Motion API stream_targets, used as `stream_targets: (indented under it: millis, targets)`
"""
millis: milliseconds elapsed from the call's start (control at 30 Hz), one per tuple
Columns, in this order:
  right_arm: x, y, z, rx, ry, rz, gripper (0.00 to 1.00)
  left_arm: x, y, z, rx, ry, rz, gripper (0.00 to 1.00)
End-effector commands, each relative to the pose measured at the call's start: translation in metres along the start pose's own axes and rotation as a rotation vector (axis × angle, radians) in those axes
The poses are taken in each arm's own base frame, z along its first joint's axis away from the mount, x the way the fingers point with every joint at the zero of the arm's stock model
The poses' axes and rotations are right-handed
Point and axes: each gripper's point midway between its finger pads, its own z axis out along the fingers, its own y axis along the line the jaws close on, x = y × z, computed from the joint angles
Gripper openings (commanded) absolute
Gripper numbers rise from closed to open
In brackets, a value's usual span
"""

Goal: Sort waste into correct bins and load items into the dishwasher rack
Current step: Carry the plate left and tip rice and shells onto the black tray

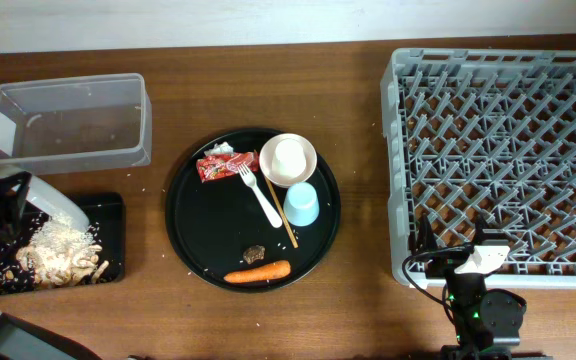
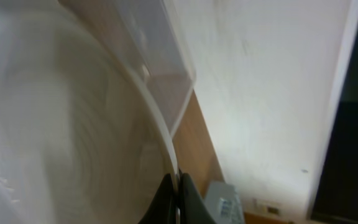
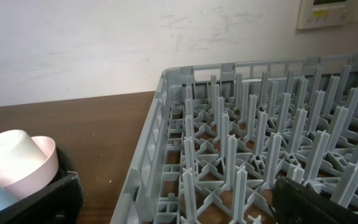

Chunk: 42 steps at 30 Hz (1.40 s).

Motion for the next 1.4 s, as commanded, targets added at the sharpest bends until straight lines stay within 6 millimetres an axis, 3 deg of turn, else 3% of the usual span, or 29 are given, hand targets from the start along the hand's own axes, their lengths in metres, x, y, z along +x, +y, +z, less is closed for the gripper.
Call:
stream_targets:
  millis: [0, 33, 67, 100, 133, 167, 233, 300, 333, 367, 433, 500, 533, 567, 633, 700, 733, 800, 833, 867, 900, 1000, 1033, 1100, 1133, 1200, 1267, 1367]
  targets:
    - [0.002, -0.002, 0.000, 0.009, 0.001, 0.001, 0.99, 0.010, -0.015, -0.004, 0.077, 0.042, -0.005, 0.00]
    - [0.002, -0.002, 0.000, 0.009, 0.001, 0.001, 0.99, 0.005, -0.003, -0.003, 0.008, 0.011, -0.042, 0.00]
    - [0.002, -0.002, 0.000, 0.009, 0.001, 0.001, 0.99, 0.015, -0.006, -0.004, 0.036, 0.050, -0.075, 0.00]
    - [0.002, -0.002, 0.000, 0.009, 0.001, 0.001, 0.99, 0.007, -0.005, -0.003, 0.021, 0.021, -0.022, 0.00]
    - [0.002, -0.002, 0.000, 0.009, 0.001, 0.001, 0.99, -0.006, 0.012, -0.004, -0.078, -0.046, -0.024, 0.00]
    - [0.002, -0.002, 0.000, 0.009, 0.001, 0.001, 0.99, 0.003, 0.007, -0.005, -0.040, -0.008, -0.066, 0.00]
    - [0.002, -0.002, 0.000, 0.009, 0.001, 0.001, 0.99, -0.004, 0.007, -0.006, -0.043, -0.031, -0.012, 0.00]
    - [0.002, -0.002, 0.000, 0.009, 0.001, 0.001, 0.99, 0.014, -0.018, -0.009, 0.116, 0.063, -0.046, 0.00]
    - [0.002, -0.002, 0.000, 0.009, 0.001, 0.001, 0.99, 0.007, -0.019, -0.009, 0.112, 0.038, -0.009, 0.00]
    - [0.002, -0.002, 0.000, 0.009, 0.001, 0.001, 0.99, -0.003, -0.004, -0.008, 0.026, -0.014, -0.038, 0.00]
    - [0.002, -0.002, 0.000, 0.009, 0.001, 0.001, 0.99, 0.008, -0.014, -0.010, 0.094, 0.038, -0.019, 0.00]
    - [0.002, -0.002, 0.000, 0.009, 0.001, 0.001, 0.99, -0.010, 0.004, -0.009, -0.025, -0.052, 0.010, 0.00]
    - [0.002, -0.002, 0.000, 0.009, 0.001, 0.001, 0.99, 0.009, -0.015, -0.012, 0.108, 0.044, -0.032, 0.00]
    - [0.002, -0.002, 0.000, 0.009, 0.001, 0.001, 0.99, 0.013, -0.024, -0.013, 0.157, 0.064, -0.006, 0.00]
    - [0.002, -0.002, 0.000, 0.009, 0.001, 0.001, 0.99, -0.014, 0.010, -0.012, -0.049, -0.074, -0.034, 0.00]
    - [0.002, -0.002, 0.000, 0.009, 0.001, 0.001, 0.99, 0.002, 0.004, -0.011, -0.003, -0.007, -0.035, 0.00]
    - [0.002, -0.002, 0.000, 0.009, 0.001, 0.001, 0.99, -0.006, 0.014, -0.011, -0.071, -0.049, -0.028, 0.00]
    - [0.002, -0.002, 0.000, 0.009, 0.001, 0.001, 0.99, 0.007, -0.002, -0.013, 0.032, 0.016, -0.051, 0.00]
    - [0.002, -0.002, 0.000, 0.009, 0.001, 0.001, 0.99, -0.013, 0.000, -0.013, -0.006, -0.062, 0.030, 0.00]
    - [0.002, -0.002, 0.000, 0.009, 0.001, 0.001, 0.99, -0.011, 0.004, -0.014, -0.017, -0.059, -0.053, 0.00]
    - [0.002, -0.002, 0.000, 0.009, 0.001, 0.001, 0.99, -0.001, -0.010, -0.017, 0.071, -0.006, -0.065, 0.00]
    - [0.002, -0.002, 0.000, 0.009, 0.001, 0.001, 0.99, -0.007, -0.018, -0.018, 0.107, -0.018, -0.004, 0.00]
    - [0.002, -0.002, 0.000, 0.009, 0.001, 0.001, 0.99, -0.016, -0.012, -0.018, 0.067, -0.060, 0.025, 0.00]
    - [0.002, -0.002, 0.000, 0.009, 0.001, 0.001, 0.99, -0.003, -0.029, -0.020, 0.171, 0.012, 0.001, 0.00]
    - [0.002, -0.002, 0.000, 0.009, 0.001, 0.001, 0.99, -0.010, -0.027, -0.019, 0.152, -0.020, 0.035, 0.00]
    - [0.002, -0.002, 0.000, 0.009, 0.001, 0.001, 0.99, 0.002, -0.039, -0.022, 0.229, 0.044, -0.009, 0.00]
    - [0.002, -0.002, 0.000, 0.009, 0.001, 0.001, 0.99, -0.002, -0.037, -0.020, 0.202, 0.022, 0.019, 0.00]
    - [0.002, -0.002, 0.000, 0.009, 0.001, 0.001, 0.99, 0.013, -0.063, -0.021, 0.240, 0.044, 0.113, 0.00]
